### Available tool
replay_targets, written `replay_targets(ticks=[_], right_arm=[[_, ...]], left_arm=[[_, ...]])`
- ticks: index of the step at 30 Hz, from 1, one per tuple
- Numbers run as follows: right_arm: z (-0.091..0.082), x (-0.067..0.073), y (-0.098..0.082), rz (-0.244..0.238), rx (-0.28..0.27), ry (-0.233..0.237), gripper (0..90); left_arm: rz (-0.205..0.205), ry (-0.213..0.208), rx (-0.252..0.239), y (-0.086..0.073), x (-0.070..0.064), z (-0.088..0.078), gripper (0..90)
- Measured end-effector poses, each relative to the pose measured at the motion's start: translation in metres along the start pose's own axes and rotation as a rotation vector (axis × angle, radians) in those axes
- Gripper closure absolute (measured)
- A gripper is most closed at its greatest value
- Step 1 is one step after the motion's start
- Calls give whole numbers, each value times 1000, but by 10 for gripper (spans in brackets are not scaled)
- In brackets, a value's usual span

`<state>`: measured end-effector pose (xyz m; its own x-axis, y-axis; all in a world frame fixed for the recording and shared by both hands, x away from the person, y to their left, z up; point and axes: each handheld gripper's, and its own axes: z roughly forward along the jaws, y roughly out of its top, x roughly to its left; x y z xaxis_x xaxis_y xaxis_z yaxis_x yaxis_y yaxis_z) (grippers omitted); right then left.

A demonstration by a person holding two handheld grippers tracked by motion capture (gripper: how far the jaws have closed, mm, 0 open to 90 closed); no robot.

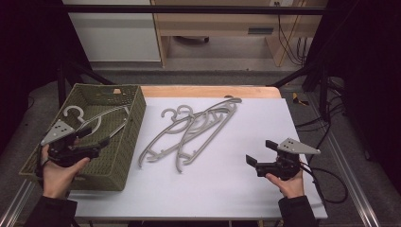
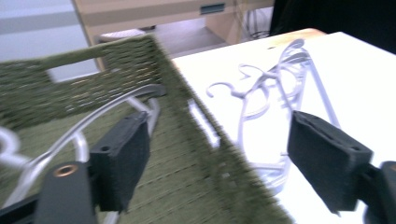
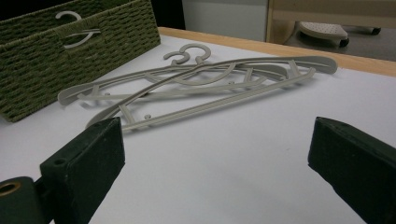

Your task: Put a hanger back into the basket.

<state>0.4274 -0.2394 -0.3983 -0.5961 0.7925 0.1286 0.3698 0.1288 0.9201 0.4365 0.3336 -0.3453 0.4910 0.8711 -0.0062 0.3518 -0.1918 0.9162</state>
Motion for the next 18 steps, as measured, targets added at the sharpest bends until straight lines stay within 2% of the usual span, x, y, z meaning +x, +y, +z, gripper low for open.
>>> replay_targets(ticks=[7,11,18], right_arm=[[-1,0,0,8,-6,3,36],[-2,0,1,5,-11,1,33],[-2,0,0,10,-12,-2,30]], left_arm=[[15,-50,-13,2,-34,13,107],[28,-84,-19,4,-49,20,106],[49,-128,-1,6,-70,35,110]])
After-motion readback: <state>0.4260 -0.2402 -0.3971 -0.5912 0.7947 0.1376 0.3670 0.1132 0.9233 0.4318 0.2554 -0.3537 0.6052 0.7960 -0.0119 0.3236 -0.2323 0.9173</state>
